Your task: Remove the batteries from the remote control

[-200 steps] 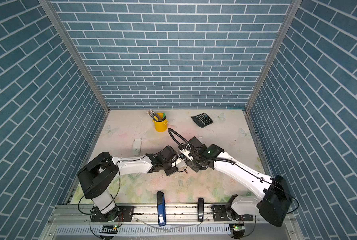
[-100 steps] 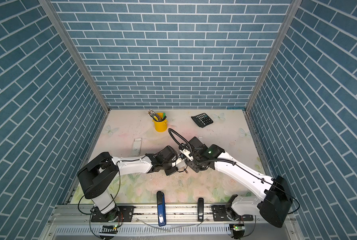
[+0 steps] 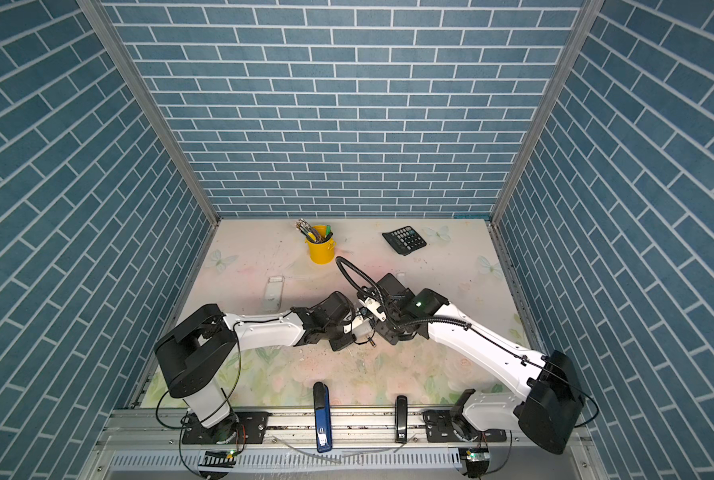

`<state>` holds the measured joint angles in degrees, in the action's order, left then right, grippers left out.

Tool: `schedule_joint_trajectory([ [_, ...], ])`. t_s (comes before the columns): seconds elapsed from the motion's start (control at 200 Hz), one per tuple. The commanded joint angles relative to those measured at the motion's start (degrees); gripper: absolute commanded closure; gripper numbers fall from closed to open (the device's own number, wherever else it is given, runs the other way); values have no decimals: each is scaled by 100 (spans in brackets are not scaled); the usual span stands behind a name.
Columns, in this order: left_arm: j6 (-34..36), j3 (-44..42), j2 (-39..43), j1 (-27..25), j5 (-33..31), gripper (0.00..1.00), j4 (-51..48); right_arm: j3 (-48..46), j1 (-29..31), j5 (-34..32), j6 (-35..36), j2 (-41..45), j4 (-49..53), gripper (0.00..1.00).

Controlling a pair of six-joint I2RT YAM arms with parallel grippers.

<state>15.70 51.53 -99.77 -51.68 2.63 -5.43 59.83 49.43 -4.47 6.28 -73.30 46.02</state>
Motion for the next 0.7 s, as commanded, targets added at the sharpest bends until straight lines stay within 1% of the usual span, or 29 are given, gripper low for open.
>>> schedule_joint_trajectory([
  [0.0,82,-117,-283,-61,-26,95,-595,-127,-30,10,-22,-18,-49,100],
  [0.3,82,-134,-280,-61,-22,96,-593,-156,-18,-167,-41,-166,-76,100],
  [0.695,82,-125,-280,-61,-42,96,-596,-167,-25,-130,-160,-124,69,100],
])
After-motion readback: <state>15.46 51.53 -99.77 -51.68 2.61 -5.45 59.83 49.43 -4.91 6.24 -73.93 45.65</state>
